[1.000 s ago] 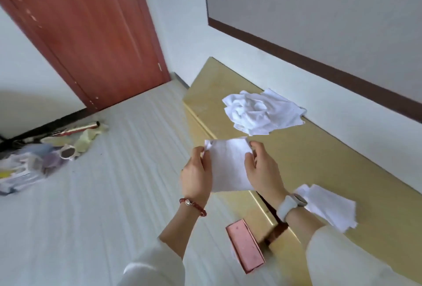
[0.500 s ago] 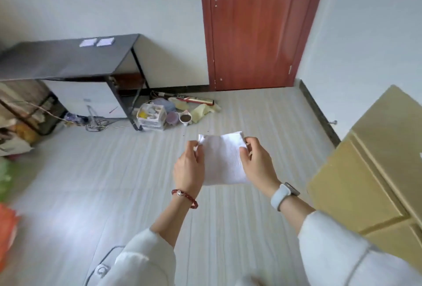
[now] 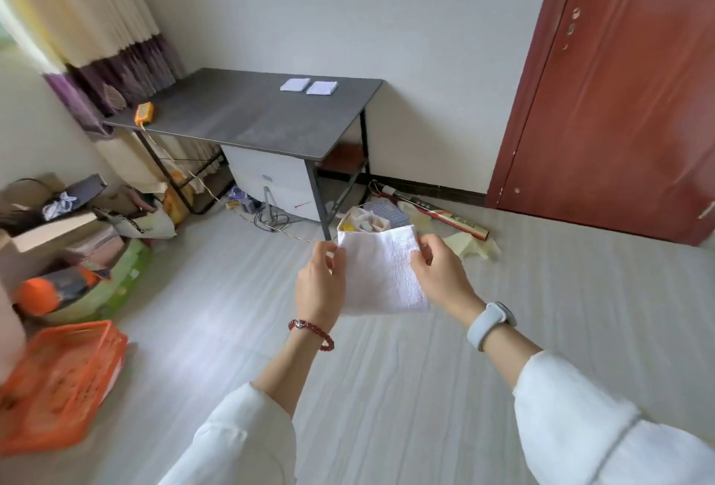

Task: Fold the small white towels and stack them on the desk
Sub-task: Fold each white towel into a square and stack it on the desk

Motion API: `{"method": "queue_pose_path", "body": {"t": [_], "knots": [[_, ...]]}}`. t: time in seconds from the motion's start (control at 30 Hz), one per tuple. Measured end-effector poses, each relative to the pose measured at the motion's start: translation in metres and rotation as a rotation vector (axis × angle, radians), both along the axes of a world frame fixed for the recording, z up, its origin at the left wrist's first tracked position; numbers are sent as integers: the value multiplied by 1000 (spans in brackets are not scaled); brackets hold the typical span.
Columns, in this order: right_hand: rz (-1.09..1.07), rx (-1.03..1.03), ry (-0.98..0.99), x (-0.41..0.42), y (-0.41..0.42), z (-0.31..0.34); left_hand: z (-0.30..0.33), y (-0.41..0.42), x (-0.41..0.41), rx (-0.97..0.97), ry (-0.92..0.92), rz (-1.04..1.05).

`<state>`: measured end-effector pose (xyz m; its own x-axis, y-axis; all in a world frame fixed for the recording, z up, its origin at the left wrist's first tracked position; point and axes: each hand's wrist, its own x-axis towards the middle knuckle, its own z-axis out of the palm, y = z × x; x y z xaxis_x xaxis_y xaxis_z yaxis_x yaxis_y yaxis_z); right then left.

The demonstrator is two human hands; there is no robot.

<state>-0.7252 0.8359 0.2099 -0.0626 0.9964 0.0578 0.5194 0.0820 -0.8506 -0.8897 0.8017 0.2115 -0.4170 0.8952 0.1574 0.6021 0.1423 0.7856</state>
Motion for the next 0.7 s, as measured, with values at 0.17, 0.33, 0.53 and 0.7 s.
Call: {"method": "queue_pose_path", "body": {"t": [0.17, 0.33, 0.53, 0.7], "knots": [[158, -49, 2, -83, 109, -5, -2, 90, -82, -44, -37, 150], [245, -83, 4, -174, 225, -18, -15, 196, -174, -28, -40, 195], [206, -127, 68, -288, 384, -20, -17, 358, -290, -26, -87, 194], [167, -189, 100, -353, 494, -20, -13, 479, -359, -73, -84, 160]]}}
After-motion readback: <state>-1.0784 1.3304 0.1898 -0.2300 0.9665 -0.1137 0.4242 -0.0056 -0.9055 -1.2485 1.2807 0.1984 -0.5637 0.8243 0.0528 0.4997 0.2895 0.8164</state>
